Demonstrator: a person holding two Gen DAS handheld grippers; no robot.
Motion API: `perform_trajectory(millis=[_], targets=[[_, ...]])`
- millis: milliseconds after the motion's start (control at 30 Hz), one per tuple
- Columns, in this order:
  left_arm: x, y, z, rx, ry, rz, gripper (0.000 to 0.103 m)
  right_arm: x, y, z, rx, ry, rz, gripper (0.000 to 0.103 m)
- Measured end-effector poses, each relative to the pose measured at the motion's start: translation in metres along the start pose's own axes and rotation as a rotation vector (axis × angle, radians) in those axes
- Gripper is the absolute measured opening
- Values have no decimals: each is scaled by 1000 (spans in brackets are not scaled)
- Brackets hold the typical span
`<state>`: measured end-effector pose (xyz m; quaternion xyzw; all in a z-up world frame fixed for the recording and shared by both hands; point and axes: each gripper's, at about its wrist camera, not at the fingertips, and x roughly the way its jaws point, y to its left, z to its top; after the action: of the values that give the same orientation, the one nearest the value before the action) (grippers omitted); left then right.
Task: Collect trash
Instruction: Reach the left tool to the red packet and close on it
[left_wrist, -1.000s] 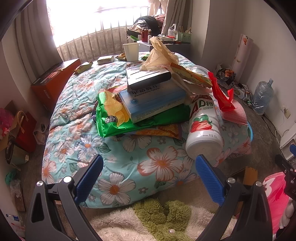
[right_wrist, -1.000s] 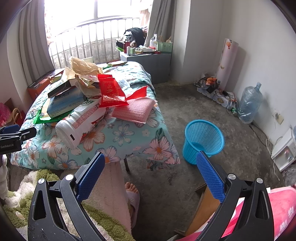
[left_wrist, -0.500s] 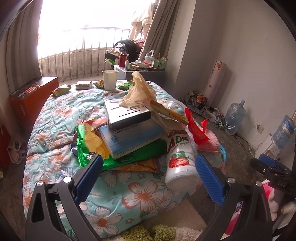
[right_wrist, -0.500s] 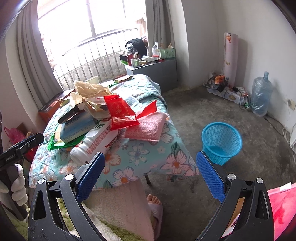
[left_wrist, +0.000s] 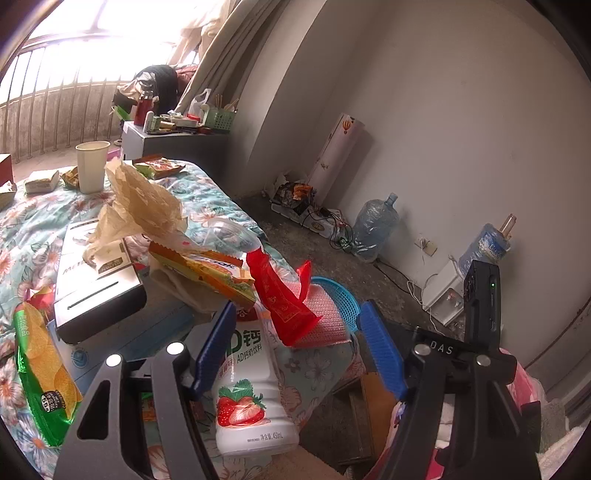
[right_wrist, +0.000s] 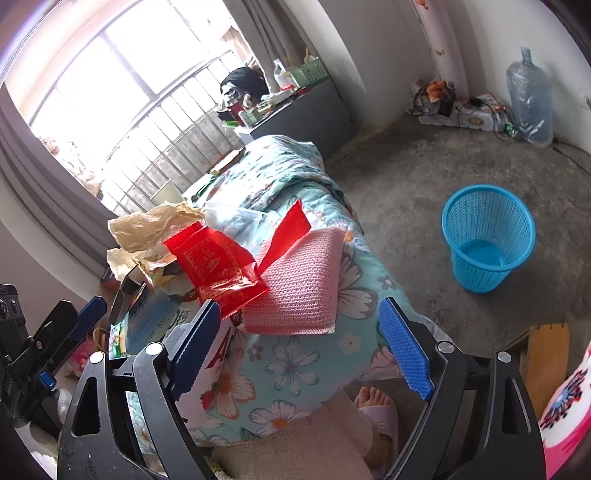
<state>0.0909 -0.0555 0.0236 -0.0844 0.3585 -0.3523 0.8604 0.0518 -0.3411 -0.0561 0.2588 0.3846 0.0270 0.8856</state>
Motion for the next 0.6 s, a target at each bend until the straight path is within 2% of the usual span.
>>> perform_trajectory(millis=[167, 333, 500, 600], targets=[[45, -8, 5, 17, 142, 35, 47, 18, -12, 4, 37, 24, -3, 74], [78, -11, 6, 26, 237, 123, 38, 35, -18, 3, 47, 58, 13, 61], [99, -6, 7, 42, 299, 203, 34, 39, -23, -1, 56, 76, 48, 55], [105, -5, 10, 57, 304, 257, 34, 39, -25, -1, 53, 80, 86, 46]])
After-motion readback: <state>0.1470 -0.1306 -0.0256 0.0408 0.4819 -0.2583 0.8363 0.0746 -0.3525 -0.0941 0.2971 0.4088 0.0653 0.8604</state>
